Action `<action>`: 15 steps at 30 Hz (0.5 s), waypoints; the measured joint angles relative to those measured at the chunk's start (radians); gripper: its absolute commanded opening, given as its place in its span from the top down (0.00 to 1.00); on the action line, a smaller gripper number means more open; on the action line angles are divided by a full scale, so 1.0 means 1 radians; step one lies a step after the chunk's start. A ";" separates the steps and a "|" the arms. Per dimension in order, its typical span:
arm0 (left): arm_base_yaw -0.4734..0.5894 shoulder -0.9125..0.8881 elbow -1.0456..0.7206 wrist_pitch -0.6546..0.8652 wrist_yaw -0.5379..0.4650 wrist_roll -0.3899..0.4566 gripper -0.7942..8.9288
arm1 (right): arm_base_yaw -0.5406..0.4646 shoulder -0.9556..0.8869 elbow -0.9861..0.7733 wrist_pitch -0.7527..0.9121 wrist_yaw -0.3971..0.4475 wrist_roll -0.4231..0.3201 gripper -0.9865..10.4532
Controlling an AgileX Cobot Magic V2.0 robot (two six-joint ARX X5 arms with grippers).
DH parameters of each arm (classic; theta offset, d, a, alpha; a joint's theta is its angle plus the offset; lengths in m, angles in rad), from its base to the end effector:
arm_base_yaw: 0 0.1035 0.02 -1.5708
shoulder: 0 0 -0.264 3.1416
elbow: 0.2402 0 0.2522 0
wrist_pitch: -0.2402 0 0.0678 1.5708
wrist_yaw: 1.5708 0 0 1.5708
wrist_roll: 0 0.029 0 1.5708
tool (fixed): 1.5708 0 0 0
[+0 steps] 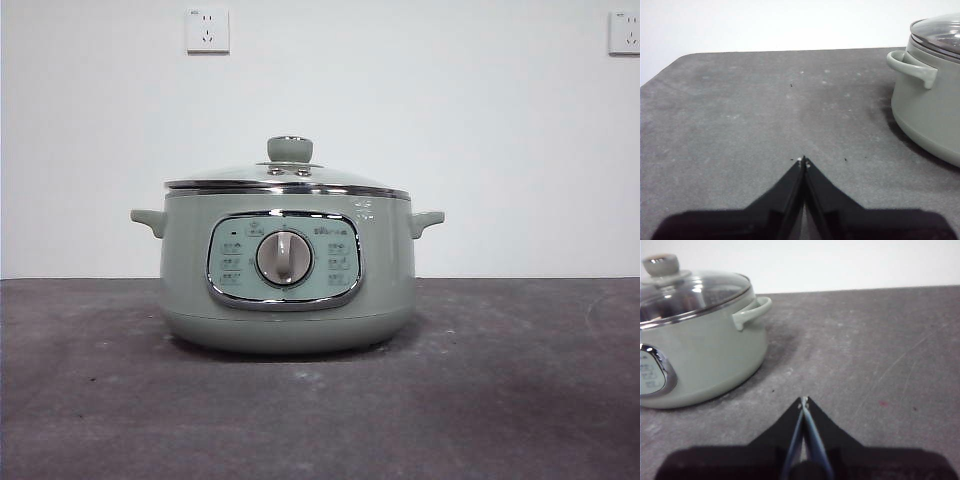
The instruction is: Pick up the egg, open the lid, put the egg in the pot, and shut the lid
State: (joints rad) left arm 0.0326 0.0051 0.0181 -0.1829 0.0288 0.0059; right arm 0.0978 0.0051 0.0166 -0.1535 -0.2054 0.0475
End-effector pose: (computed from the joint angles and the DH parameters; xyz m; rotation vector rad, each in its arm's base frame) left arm 0.0955 0.0023 0.1517 0.0007 0.1698 0.0033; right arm 0.0944 0.0152 0.1540 0.0547 0.1495 0.2993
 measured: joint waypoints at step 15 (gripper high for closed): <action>0.000 0.000 0.000 0.000 0.000 0.000 0.92 | 0.000 -0.001 0.000 -0.002 0.000 0.069 0.91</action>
